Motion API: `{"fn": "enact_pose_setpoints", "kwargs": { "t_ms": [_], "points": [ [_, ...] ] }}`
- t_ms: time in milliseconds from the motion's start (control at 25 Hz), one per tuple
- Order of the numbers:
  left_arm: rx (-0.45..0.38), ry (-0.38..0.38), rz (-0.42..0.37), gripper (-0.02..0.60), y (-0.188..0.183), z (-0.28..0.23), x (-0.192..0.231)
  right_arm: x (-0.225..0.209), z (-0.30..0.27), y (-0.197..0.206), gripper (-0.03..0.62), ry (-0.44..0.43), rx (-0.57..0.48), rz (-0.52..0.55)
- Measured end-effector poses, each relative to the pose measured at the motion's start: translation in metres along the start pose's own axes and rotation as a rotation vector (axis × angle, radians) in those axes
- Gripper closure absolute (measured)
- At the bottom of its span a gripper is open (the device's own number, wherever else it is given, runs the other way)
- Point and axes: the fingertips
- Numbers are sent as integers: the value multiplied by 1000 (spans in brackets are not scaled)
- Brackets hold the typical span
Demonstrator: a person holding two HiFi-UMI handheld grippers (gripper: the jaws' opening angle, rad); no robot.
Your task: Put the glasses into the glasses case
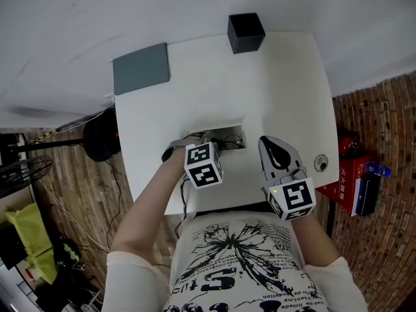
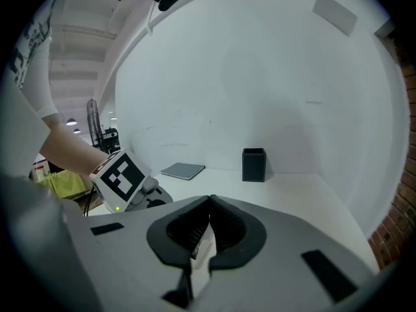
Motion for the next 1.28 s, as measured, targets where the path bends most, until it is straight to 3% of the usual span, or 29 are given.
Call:
{"fn": "enact_pose_setpoints", "kwargs": {
  "t_ms": [280,680,1000,1280],
  "points": [
    [2,5,32,554,-1,-1,1,2,-1,1,579,0,5,-4],
    [-11,-63,80,494,-5,17,14,1,6,-13,579,19,-23,-25],
    [-123,-140,148,491,-18,63,23,19,12,-24,579,10,-41,11],
    [-290,-277,288,520,-22,118,33,35,21,-35,579,12,-75,34]
  ]
}}
Point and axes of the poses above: the fingertips, and each gripper's own axes: z backward along the fingers, x to its left, y out of its underside, and after that the axes turned 9 degrees about -y, right-handed
